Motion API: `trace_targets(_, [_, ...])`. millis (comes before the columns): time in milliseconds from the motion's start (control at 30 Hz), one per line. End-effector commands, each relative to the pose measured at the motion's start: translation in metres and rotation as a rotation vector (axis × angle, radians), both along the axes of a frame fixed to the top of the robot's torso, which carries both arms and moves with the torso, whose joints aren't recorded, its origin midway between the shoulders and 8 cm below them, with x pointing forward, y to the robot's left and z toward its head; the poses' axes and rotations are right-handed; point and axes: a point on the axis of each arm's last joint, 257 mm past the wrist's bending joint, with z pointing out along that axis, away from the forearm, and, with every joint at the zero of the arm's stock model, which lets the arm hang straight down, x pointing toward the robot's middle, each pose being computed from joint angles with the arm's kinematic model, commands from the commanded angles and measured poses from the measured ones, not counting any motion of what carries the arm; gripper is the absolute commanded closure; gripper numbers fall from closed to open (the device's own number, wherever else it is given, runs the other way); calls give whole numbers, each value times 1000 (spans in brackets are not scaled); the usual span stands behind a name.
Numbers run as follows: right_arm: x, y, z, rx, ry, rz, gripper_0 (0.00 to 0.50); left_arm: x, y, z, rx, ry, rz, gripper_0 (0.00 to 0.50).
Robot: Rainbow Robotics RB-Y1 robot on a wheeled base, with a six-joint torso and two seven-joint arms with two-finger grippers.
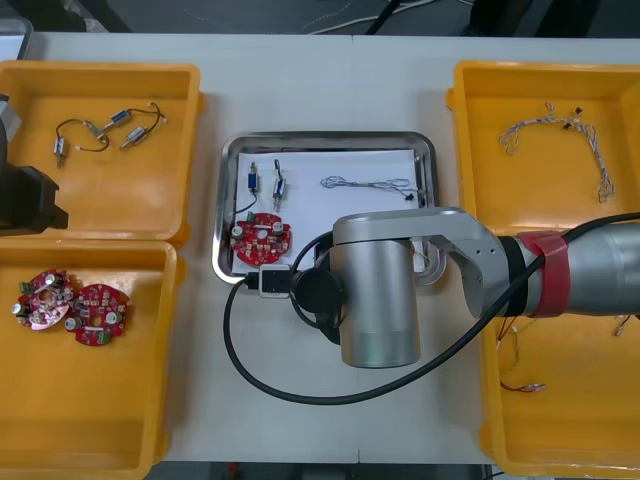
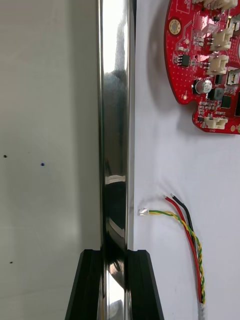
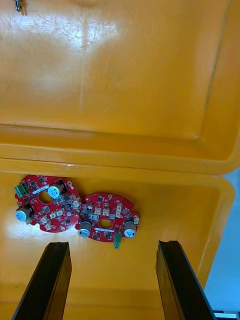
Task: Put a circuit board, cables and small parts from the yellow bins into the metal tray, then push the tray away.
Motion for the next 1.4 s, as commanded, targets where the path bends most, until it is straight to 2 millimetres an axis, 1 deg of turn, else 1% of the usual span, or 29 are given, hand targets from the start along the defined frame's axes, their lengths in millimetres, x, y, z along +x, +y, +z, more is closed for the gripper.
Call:
trace_targets(33, [22, 7, 24, -16, -72, 48, 500, -5, 14, 13, 46, -23, -4, 0])
trace_targets(367, [44, 12, 35, -6, -109, 47, 500, -5, 14, 13, 46, -23, -4, 0])
trace_targets(967, [85, 11, 56, -4, -175, 52, 500, -5, 14, 13, 46, -23, -4, 0])
trace_targets(1133, [95, 13, 66, -6, -199, 63, 500, -5, 14, 13, 46, -23, -4, 0])
trace_targets(1267, [107, 15, 79, -7, -229, 66, 500, -5, 14, 13, 46, -23, -4, 0])
trace_targets(1400, [115, 15, 86, -8, -244, 69, 500, -5, 14, 13, 46, -23, -4, 0])
